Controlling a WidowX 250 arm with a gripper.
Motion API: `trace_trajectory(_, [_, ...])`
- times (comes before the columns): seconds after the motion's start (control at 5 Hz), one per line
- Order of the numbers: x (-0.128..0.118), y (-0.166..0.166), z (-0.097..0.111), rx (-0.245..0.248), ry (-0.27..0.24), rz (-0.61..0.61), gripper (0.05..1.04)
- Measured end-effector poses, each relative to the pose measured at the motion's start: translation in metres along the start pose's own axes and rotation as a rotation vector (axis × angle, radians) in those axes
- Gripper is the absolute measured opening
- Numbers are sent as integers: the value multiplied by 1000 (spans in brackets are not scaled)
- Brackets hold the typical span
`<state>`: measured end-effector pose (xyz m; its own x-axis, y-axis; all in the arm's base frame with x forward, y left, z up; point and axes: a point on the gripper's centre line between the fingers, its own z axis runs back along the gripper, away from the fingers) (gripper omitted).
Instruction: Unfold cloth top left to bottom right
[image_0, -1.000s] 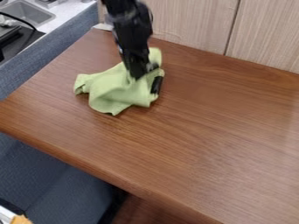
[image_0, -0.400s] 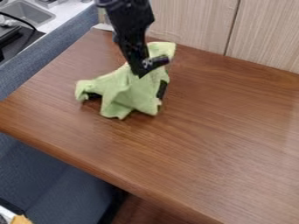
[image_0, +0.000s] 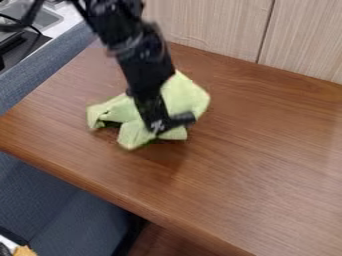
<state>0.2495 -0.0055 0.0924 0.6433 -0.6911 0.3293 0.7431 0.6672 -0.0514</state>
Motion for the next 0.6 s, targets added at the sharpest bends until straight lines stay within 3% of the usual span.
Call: trace_trajectory(0.6, [-40,-40,-50,-126,99,-191,62])
